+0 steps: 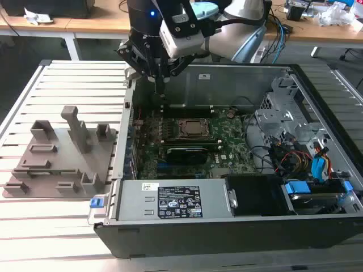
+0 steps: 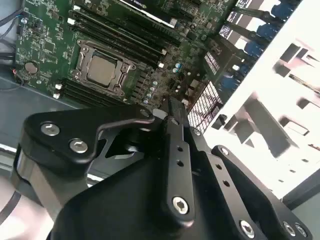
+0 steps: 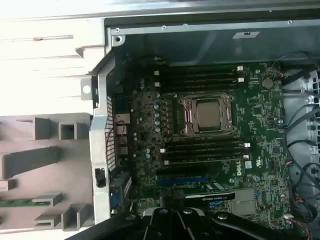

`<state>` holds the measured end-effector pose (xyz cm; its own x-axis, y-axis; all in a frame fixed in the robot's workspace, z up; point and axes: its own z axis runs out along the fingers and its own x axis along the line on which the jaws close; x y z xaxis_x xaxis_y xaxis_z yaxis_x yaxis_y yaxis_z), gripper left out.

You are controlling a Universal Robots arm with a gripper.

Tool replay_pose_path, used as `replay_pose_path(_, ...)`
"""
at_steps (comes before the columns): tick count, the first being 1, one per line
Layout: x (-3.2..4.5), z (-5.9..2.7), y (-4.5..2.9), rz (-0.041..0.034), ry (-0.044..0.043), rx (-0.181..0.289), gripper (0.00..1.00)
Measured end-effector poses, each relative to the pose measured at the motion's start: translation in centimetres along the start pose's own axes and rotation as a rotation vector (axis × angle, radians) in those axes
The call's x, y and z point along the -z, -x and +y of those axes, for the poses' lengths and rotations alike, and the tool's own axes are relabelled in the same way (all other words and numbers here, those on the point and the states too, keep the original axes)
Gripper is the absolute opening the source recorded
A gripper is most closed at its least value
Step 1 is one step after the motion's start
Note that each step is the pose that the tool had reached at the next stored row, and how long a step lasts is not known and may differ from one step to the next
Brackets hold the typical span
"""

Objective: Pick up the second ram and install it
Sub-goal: 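Reach for the second ram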

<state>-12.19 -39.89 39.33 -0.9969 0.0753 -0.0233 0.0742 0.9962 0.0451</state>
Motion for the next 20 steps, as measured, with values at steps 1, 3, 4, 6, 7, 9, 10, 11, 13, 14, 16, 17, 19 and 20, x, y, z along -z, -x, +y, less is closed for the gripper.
replay_pose_path(1,0.03,-0.08,-1.05,-0.0002,0.0001,0.0,0.11)
replay_pose_path(3,0.07,-0.22,-2.9,-0.0009,0.0001,0.0,0.11)
replay_pose_path(4,0.08,-0.24,-3.26,-0.0009,0.0,0.0,0.11)
replay_pose_path(6,0.09,-0.31,-4.12,-0.0009,0.0001,0.0,0.11)
replay_pose_path(7,0.1,-0.36,-4.75,-0.0009,0.0001,0.0,0.11)
replay_pose_path(9,0.1,-0.46,-6.1,-0.001,0.0001,0.0,0.11)
replay_pose_path(10,0.1,-0.49,-6.52,-0.001,0.0001,0.0,0.11)
replay_pose_path(11,0.1,-0.5,-6.71,-0.001,0.0001,0.0,0.11)
replay_pose_path(13,0.09,-0.56,-7.5,-0.0009,0.0001,0.0,0.11)
replay_pose_path(14,0.09,-0.58,-7.7,-0.0009,0.0001,0.0,0.11)
replay_pose_path(16,0.09,-0.65,-8.69,-0.001,0.0001,0.0,0.11)
replay_pose_path(17,0.09,-0.71,-9.46,-0.001,0.0001,0.0,0.11)
replay_pose_path(19,0.09,-0.77,-10.26,-0.0009,0.0001,0.0,0.11)
replay_pose_path(20,0.09,-0.8,-10.62,-0.001,0.0001,0.0,0.11)
